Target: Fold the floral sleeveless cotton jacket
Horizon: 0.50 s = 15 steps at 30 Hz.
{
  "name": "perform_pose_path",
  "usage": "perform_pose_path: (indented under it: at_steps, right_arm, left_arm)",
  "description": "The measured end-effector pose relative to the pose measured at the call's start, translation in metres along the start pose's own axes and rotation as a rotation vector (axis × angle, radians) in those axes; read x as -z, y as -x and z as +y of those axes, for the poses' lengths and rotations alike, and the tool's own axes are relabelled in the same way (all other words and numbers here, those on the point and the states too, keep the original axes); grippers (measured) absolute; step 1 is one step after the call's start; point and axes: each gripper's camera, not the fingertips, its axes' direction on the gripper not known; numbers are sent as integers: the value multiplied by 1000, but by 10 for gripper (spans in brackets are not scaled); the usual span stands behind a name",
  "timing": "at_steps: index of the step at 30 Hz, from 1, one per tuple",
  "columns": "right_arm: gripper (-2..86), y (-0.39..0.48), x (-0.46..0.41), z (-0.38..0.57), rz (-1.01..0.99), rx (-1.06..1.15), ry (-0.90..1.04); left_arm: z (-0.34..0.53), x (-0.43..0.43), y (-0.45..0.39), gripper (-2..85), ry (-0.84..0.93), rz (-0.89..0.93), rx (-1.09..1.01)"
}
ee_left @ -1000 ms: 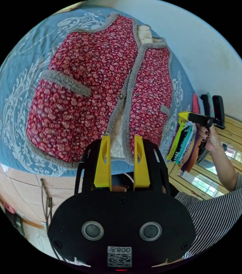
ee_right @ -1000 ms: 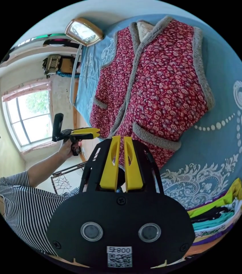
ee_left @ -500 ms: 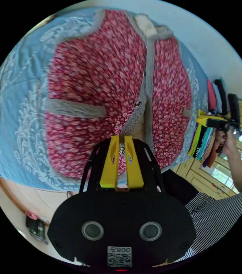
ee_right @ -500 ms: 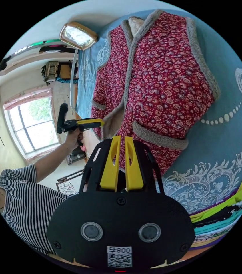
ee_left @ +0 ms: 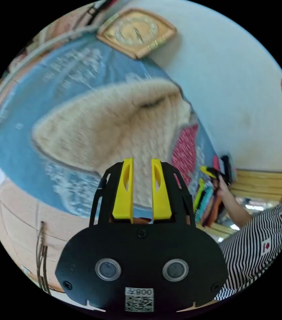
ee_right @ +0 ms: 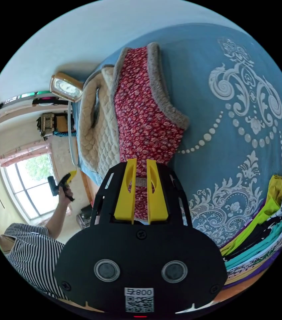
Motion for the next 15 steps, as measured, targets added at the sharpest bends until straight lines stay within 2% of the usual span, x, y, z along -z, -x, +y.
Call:
perform_pose_path:
  at_steps: [3, 6, 11, 15]
  right_arm:
    - [65, -14, -6, 5, -45, -8, -2]
    - [67, -5, -22, 14, -37, 67, 46]
    - [74, 12, -82, 34, -7, 202, 241]
    - [79, -5, -87, 49, -24, 186, 244]
  left_arm:
    - [1, -85, -11, 97, 201, 126, 13]
    - [-3, -139, -15, 96, 329, 166, 37]
    - [-5, -162, -26, 52, 346, 252, 69]
    - [-3, -153, -63, 39, 304, 404, -38]
